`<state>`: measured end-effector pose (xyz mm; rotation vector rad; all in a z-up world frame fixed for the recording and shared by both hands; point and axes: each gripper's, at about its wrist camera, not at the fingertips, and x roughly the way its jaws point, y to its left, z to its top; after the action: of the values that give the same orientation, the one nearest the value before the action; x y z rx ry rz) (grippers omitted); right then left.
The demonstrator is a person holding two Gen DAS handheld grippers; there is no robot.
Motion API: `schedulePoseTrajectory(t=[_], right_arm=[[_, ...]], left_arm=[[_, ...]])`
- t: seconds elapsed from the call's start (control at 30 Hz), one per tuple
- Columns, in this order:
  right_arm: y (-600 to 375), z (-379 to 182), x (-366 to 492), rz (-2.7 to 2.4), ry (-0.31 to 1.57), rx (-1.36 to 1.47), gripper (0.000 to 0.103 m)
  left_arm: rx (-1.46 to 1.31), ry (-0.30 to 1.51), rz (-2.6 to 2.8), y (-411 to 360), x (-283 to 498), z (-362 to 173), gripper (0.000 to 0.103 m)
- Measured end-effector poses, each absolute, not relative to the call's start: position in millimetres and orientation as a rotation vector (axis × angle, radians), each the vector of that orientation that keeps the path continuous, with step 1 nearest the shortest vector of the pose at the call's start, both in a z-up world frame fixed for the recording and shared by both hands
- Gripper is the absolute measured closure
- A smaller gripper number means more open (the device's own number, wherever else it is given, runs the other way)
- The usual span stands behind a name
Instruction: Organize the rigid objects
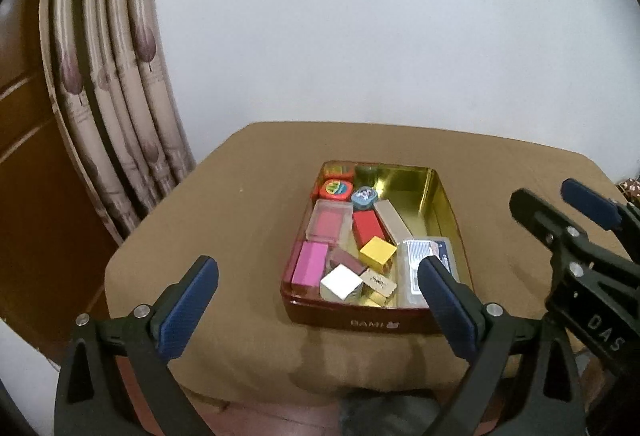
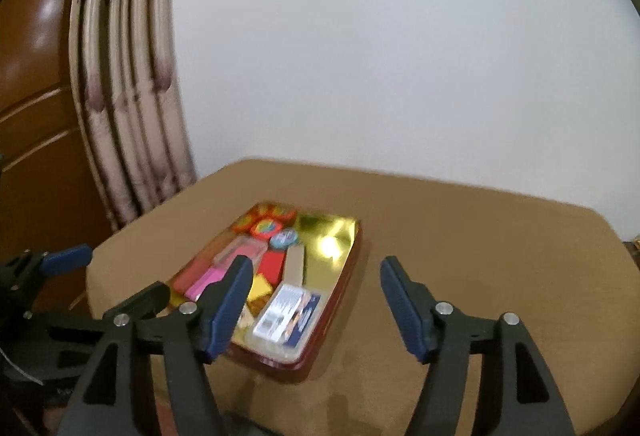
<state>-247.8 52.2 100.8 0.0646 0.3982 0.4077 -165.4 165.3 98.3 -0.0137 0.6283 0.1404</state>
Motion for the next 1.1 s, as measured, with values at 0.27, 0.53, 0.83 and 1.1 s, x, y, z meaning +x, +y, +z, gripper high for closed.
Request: schedulePoseTrajectory(t=[0.27, 0.53, 0.83, 1.1], right_arm=[[50, 97, -254, 0.307, 0.379, 0.177, 0.030], [47, 93, -248, 0.291, 0.399, 0.248, 0.030], [59, 85, -262, 0.256, 0.327, 0.237, 0.029], [65, 87, -265, 0.164, 0.306, 0.168, 0.029]], left_arm=[[-0.018, 0.590, 0.123, 174, -166, 95, 0.004], [-0.053, 0.590, 0.130, 185, -167, 95, 0.004], [-0.079, 0.571, 0.130, 197, -171, 97, 0.004], [-0.074, 0.558, 0.131, 193, -173, 95, 0.004]])
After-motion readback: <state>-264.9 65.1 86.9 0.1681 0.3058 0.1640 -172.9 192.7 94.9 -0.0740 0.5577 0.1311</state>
